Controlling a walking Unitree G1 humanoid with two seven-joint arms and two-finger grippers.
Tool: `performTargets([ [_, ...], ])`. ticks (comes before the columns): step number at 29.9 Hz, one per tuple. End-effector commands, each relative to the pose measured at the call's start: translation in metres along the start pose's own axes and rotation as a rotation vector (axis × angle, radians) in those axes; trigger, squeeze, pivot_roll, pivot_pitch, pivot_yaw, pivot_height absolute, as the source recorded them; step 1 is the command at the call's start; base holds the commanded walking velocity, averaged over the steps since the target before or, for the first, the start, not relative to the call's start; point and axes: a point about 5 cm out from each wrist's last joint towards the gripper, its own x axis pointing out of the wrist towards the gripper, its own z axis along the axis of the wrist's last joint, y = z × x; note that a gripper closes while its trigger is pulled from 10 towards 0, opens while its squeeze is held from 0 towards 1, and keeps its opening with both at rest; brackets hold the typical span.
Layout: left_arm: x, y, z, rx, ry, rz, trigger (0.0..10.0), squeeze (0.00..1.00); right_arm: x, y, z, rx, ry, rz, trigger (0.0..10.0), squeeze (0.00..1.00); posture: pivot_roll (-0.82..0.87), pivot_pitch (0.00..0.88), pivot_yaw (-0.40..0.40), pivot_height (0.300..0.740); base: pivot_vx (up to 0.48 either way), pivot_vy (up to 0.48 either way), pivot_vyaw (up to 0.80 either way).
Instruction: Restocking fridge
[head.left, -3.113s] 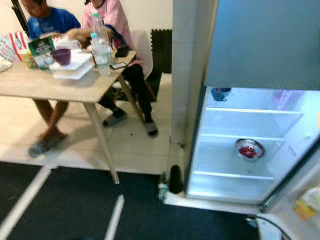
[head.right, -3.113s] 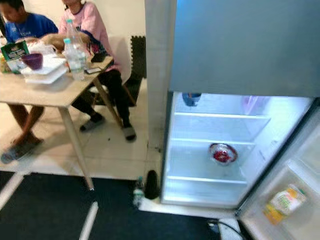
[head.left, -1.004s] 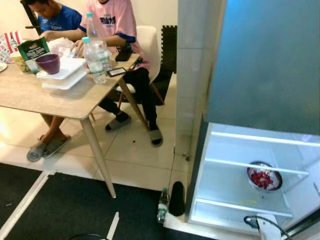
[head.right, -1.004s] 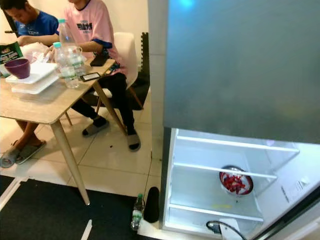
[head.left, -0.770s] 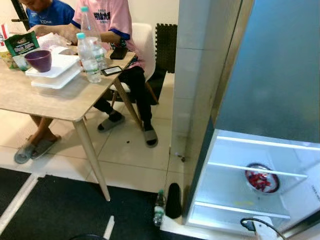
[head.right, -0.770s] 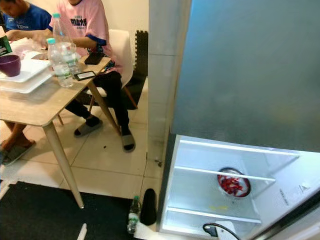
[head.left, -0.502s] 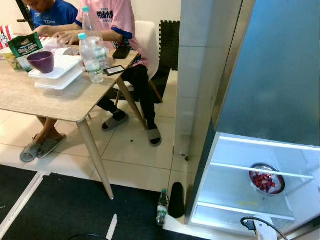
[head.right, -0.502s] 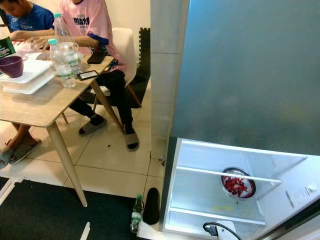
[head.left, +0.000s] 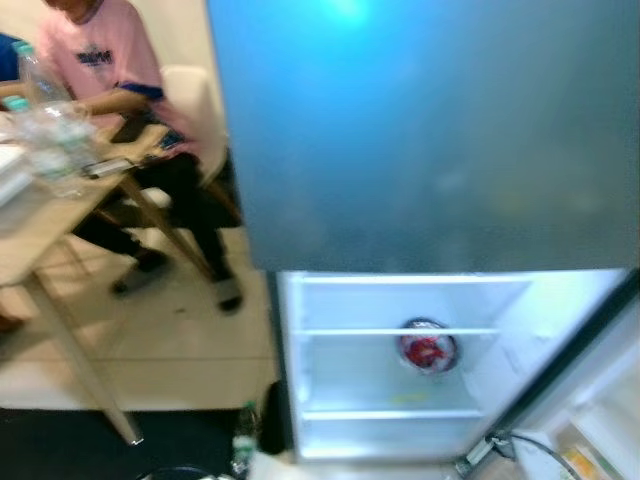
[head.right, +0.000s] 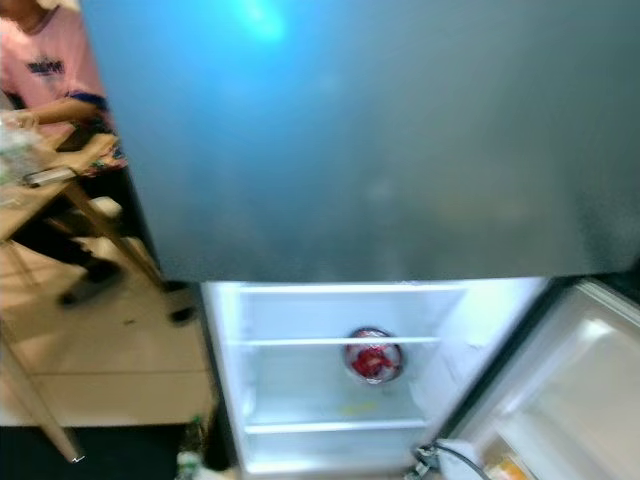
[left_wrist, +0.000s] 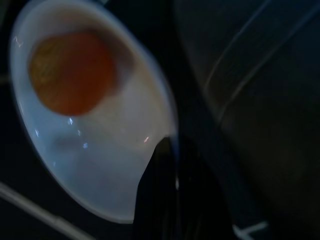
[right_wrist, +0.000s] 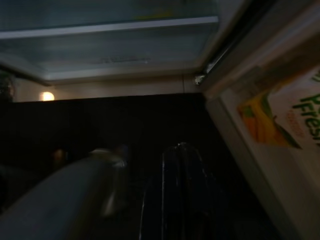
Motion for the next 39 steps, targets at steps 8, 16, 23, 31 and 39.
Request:
performTargets([
  [8, 0.000, 0.001, 0.000, -0.007, -0.003, 0.019, 10.0, 0.00, -0.001, -0.006, 0.002, -0.002, -0.010, -0.011, 10.0, 0.00, -0.04, 0.026, 0.016, 0.740, 0.000, -0.090, 0.00],
  [16, 0.000, 0.003, 0.000, 0.040, -0.003, 0.032, 10.0, 0.00, 0.002, 0.009, 0.020, -0.118, -0.073, 0.096, 10.0, 0.00, -0.04, 0.032, 0.018, 0.740, 0.000, 0.000, 0.00],
  [23, -0.001, 0.013, 0.009, 0.151, -0.030, 0.054, 10.0, 0.00, 0.003, 0.039, 0.046, -0.170, -0.157, 0.340, 10.0, 0.00, -0.04, 0.034, 0.019, 0.740, 0.000, 0.000, 0.00],
  [31, -0.003, 0.029, 0.029, 0.468, -0.069, 0.110, 10.0, 0.00, -0.001, 0.075, 0.073, -0.228, -0.236, 0.582, 10.0, 0.00, -0.04, 0.034, 0.022, 0.740, 0.000, 0.000, 0.00],
  [39, -0.012, 0.058, 0.081, 0.672, -0.237, 0.285, 10.0, 0.00, -0.003, 0.093, 0.100, -0.245, -0.324, 0.590, 10.0, 0.00, -0.02, 0.034, 0.021, 0.740, 0.000, 0.000, 0.00],
])
